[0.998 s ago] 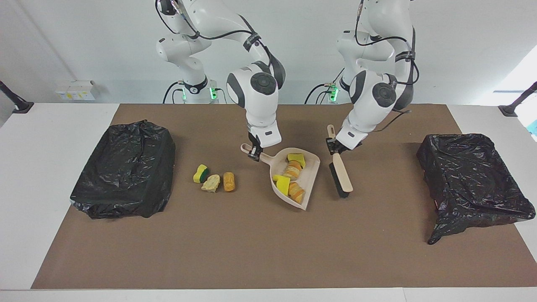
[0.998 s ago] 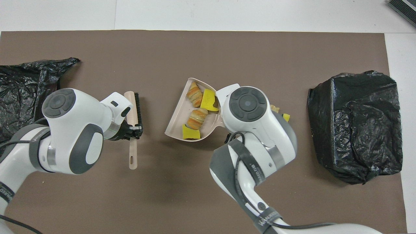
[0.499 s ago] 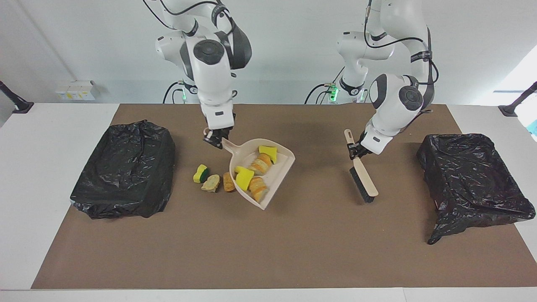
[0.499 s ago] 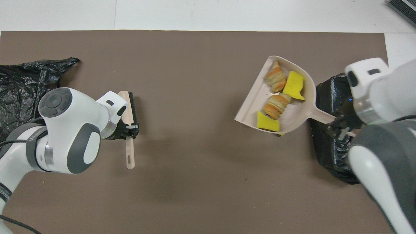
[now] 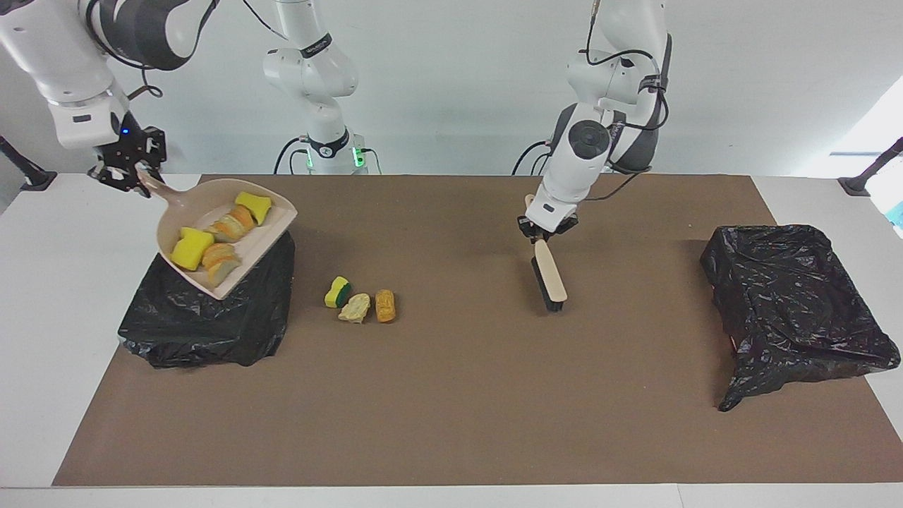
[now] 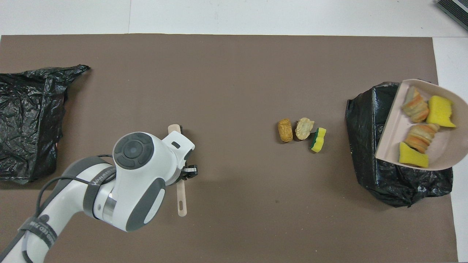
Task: Sweep and dump trash in bin
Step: 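Tip the dustpan into the black bin with the right gripper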
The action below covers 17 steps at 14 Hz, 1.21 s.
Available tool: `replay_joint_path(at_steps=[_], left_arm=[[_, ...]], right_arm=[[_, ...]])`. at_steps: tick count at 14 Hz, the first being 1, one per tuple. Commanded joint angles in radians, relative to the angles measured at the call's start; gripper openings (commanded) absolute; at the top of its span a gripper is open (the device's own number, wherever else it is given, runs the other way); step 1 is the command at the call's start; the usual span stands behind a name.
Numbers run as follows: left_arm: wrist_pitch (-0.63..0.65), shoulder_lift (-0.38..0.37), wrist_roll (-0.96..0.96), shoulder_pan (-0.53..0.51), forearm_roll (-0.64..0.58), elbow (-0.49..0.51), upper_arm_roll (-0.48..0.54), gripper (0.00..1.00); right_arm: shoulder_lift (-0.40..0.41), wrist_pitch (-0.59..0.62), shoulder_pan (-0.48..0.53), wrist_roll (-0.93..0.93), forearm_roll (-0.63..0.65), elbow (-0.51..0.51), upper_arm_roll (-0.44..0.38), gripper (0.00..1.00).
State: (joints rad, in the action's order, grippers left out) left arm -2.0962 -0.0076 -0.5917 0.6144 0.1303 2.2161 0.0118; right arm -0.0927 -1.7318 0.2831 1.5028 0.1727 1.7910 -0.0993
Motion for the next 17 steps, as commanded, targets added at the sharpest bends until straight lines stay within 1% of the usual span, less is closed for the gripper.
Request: replay_joint_path(at_steps=[1,3,5,6,8,9,10,11,12,13,15,17], left_arm=[[0.012,-0.072,-0.147,0.138,-0.021,0.077,0.014,0.0],[-0.02,-0.065,-0.204,0.214,-0.021,0.111,0.014,0.0],[-0.031,-0.071,-0.241,0.254,-0.021,0.128,0.01,0.0],[-0.048,-0.063,-0.272,0.287,-0.02,0.129,0.01,0.0],[-0.07,-0.061,-0.274,0.289,-0.02,0.137,0.01,0.0],[-0.07,-0.06,-0.272,0.285,-0.02,0.137,0.01,0.03],[-0.062,-0.06,-0.266,0.278,-0.018,0.137,0.011,0.19],[-0.054,-0.055,-0.263,0.268,-0.018,0.132,0.013,0.5],[-0.056,-0.048,-0.266,0.243,-0.018,0.123,0.011,0.99],[-0.056,-0.031,-0.258,0.223,-0.02,0.108,0.014,1.0],[-0.056,-0.006,-0.222,0.148,-0.02,0.062,0.013,1.0],[-0.054,0.033,-0.183,0.081,-0.02,-0.005,0.014,1.0]], right_arm=[[0.022,-0.116,0.05,0.054,0.085,0.059,0.021,0.0],[0.022,-0.19,0.013,0.056,0.235,0.115,0.027,0.0],[0.031,-0.19,-0.06,0.053,0.325,0.111,0.026,0.0],[0.031,-0.19,-0.067,0.051,0.364,0.111,0.027,0.0],[0.031,-0.187,-0.09,0.054,0.434,0.111,0.03,0.0],[0.031,-0.189,-0.11,0.057,0.473,0.113,0.032,0.0],[0.031,-0.189,-0.13,0.057,0.51,0.113,0.032,0.0],[0.031,-0.184,-0.146,0.054,0.528,0.113,0.032,0.0],[0.03,-0.18,-0.153,0.053,0.531,0.114,0.03,0.0],[0.027,-0.178,-0.156,0.054,0.547,0.119,0.032,0.0],[0.025,-0.178,-0.169,0.06,0.605,0.12,0.036,0.0],[0.024,-0.148,-0.222,0.062,0.695,0.114,0.038,0.0]])
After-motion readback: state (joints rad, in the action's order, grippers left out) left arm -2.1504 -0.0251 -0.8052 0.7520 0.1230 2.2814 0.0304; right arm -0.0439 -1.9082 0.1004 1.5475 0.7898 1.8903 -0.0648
